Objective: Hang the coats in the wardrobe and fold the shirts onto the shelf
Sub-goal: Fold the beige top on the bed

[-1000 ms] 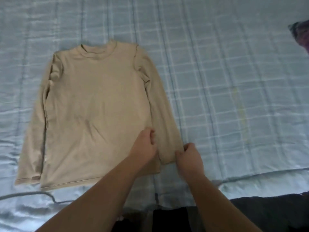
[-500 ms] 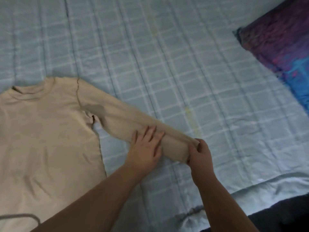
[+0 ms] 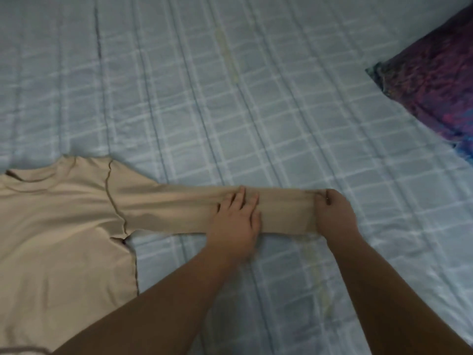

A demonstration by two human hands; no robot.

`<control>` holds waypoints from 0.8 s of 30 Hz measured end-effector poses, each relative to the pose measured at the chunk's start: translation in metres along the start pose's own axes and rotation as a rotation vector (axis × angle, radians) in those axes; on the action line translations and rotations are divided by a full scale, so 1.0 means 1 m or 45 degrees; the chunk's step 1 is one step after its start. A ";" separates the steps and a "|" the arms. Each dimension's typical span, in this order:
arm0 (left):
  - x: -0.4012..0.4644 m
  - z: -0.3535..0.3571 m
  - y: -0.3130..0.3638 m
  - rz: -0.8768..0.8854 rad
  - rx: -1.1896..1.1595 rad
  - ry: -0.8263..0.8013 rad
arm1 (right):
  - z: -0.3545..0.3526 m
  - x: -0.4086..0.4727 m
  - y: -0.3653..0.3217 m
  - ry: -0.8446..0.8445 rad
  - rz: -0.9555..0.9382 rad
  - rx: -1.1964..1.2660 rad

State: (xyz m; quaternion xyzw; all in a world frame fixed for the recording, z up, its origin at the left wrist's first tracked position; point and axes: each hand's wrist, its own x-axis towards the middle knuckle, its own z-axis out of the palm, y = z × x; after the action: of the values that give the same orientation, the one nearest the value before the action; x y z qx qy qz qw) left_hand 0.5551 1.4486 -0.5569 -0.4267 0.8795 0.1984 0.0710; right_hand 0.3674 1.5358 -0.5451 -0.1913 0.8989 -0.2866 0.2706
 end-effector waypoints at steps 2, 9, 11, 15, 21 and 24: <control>0.017 -0.006 -0.021 0.015 -0.060 0.075 | 0.000 0.019 -0.010 -0.072 0.033 -0.061; 0.040 -0.051 -0.156 -0.218 0.018 0.249 | 0.026 0.012 -0.021 -0.036 0.125 -0.137; 0.043 -0.068 -0.188 -0.310 0.062 0.188 | 0.032 0.002 -0.021 -0.009 0.093 -0.187; 0.045 -0.080 -0.235 -0.281 0.056 0.068 | 0.040 -0.014 -0.023 0.069 0.020 -0.284; 0.052 -0.083 -0.248 -0.324 -0.108 0.281 | 0.037 -0.015 -0.027 0.177 -0.003 -0.409; 0.069 -0.092 -0.244 -0.368 -0.092 0.409 | 0.031 -0.009 -0.030 0.224 -0.012 -0.434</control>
State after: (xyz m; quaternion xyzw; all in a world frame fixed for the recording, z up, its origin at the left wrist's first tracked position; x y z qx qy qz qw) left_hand 0.7059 1.2249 -0.5638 -0.5769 0.8015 0.1469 -0.0576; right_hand 0.3983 1.5045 -0.5444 -0.2128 0.9537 -0.1470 0.1534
